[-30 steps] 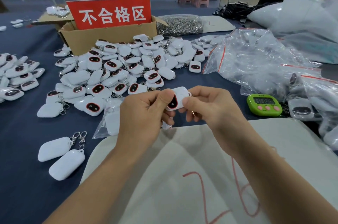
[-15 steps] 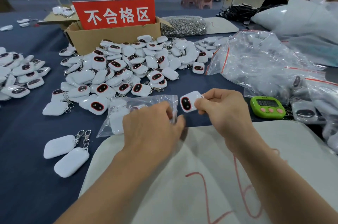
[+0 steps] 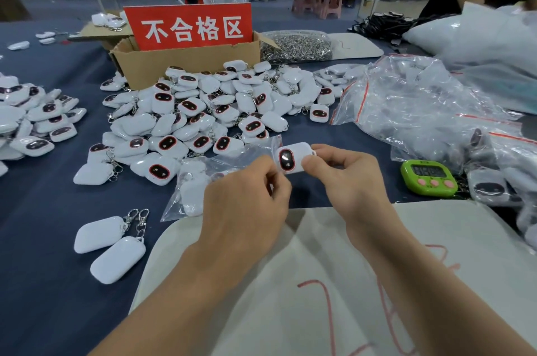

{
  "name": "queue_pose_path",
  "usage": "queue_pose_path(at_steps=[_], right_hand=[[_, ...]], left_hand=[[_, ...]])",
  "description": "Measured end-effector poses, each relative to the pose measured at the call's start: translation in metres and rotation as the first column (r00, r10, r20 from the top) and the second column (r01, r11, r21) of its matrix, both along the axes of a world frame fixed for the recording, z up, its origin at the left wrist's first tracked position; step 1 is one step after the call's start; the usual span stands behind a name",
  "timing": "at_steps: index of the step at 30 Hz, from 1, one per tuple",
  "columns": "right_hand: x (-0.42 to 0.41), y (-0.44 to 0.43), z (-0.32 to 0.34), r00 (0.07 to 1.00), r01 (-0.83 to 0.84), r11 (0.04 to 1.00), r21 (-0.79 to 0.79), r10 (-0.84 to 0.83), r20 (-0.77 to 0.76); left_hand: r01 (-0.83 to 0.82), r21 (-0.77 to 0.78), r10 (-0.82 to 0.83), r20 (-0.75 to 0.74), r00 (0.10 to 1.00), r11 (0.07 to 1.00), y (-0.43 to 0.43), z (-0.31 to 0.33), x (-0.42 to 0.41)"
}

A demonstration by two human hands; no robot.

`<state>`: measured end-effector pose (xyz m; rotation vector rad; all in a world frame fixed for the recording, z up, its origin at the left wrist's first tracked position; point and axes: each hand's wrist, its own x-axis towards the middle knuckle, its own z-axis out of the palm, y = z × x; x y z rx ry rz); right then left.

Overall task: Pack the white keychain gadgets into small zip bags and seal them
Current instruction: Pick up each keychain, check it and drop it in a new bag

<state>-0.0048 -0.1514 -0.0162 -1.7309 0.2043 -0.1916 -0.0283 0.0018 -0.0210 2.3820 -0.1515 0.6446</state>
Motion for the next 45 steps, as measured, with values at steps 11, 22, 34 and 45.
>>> queue_pose_path(at_steps=[11,22,34,45], right_hand=[[-0.002,0.015,-0.002,0.944,-0.304,0.879,-0.367,0.329,0.005],[0.025,-0.015,-0.012,0.988,0.131,0.98,-0.15,-0.116,0.106],[0.076,0.017,-0.005,0.892,-0.367,0.782,-0.504,0.449,0.048],[0.077,0.003,-0.014,0.975,-0.126,0.731,-0.671,0.217,0.052]], left_hand=[[0.117,-0.066,-0.112,0.078,0.991,0.991,0.001,0.0,0.0],[0.154,0.074,-0.144,-0.124,0.982,0.985,0.003,0.002,0.001],[0.134,0.278,-0.053,-0.283,0.958,0.951,-0.004,0.0,0.0],[-0.052,0.294,0.143,-0.296,0.944,0.954,0.015,-0.002,0.015]])
